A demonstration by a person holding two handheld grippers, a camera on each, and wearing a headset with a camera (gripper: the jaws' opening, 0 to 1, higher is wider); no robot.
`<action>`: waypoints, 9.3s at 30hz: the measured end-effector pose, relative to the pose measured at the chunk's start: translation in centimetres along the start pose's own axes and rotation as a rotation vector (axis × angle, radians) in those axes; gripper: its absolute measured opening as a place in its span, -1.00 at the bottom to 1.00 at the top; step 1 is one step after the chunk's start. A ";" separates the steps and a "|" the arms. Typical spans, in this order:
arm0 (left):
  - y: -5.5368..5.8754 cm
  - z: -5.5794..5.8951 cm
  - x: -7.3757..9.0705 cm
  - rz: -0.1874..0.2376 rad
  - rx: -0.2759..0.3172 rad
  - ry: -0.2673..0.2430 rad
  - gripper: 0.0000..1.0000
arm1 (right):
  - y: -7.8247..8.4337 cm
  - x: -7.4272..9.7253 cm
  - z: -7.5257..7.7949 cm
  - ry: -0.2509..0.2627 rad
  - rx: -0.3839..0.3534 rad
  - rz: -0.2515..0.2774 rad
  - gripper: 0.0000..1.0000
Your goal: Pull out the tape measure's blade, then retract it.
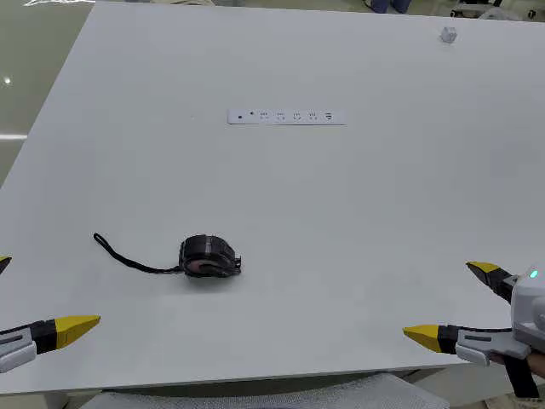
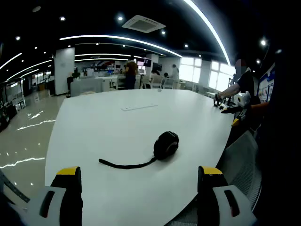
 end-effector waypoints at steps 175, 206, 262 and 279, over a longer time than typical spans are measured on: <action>-4.7 7.9 -20.5 -0.468 -0.636 0.688 0.42 | -9.4 -14.7 -6.1 -0.410 0.240 0.056 0.76; -1.0 7.6 -22.2 -0.585 -0.638 0.711 -0.19 | -9.6 -16.7 -8.4 -0.439 0.218 0.060 0.68; -0.4 8.0 -21.9 -0.670 -0.713 0.683 -0.36 | -9.8 -22.8 -11.4 -0.624 0.479 -0.079 0.25; -0.3 8.2 -22.0 -0.692 -0.741 0.682 -0.36 | -9.1 -24.7 -13.1 -0.682 0.531 -0.135 0.11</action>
Point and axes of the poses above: the centre of the closed fingertips' face, and the gripper's own axes: x roughly backward along the fingers, z roughly to its right, y roughly out of its underside, the point moved 8 cm from there along x, roughly backward along the fingers, and after that the axes turned 6 degrees about z, right-handed, at the moved point
